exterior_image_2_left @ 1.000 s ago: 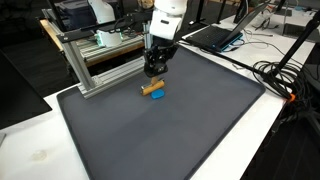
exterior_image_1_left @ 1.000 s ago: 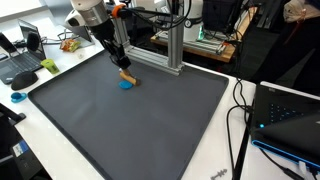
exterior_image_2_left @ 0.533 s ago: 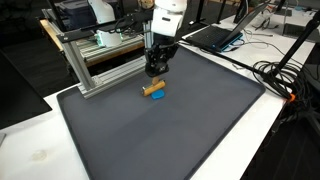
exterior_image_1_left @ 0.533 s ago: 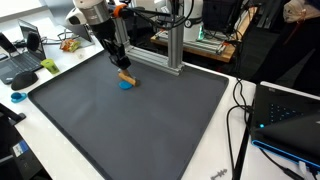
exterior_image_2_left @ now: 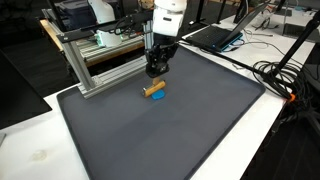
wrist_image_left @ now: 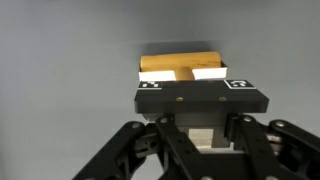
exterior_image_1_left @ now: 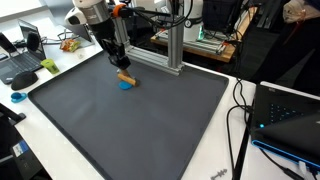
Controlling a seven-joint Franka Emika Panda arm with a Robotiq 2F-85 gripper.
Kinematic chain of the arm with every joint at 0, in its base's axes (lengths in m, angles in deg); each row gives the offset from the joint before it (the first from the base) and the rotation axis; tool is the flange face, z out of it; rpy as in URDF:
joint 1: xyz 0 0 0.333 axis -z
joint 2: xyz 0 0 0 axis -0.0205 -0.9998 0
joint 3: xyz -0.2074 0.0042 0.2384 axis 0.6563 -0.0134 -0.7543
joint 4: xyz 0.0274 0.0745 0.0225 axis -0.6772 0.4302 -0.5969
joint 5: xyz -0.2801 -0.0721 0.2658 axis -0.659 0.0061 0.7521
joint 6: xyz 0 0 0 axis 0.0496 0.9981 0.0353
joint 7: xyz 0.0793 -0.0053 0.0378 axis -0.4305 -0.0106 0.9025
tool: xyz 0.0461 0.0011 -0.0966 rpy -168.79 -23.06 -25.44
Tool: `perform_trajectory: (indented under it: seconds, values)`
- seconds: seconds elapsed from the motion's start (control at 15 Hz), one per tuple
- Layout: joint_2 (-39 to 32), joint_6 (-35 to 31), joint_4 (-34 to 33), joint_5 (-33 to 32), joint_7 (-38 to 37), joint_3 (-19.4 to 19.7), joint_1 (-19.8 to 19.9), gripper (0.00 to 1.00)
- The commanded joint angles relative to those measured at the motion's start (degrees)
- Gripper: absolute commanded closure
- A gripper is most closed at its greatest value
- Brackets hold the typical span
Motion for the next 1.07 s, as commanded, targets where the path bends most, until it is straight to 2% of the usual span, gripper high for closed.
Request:
perform_trajectory:
  seconds: [0.0, 0.53, 0.8, 1.0]
  values:
    - [-2.62, -9.22, 0.23, 3.59, 2.80, -1.49, 1.15, 0.78]
    - [-3.11, -11.31, -0.68, 3.39, 3.57, -1.74, 0.96, 0.78]
    - [-5.59, -16.90, -1.64, 3.35, 3.92, -2.13, 0.98, 0.78]
    - [-4.55, -19.77, -0.68, 3.53, 6.43, -2.88, 1.55, 0.78]
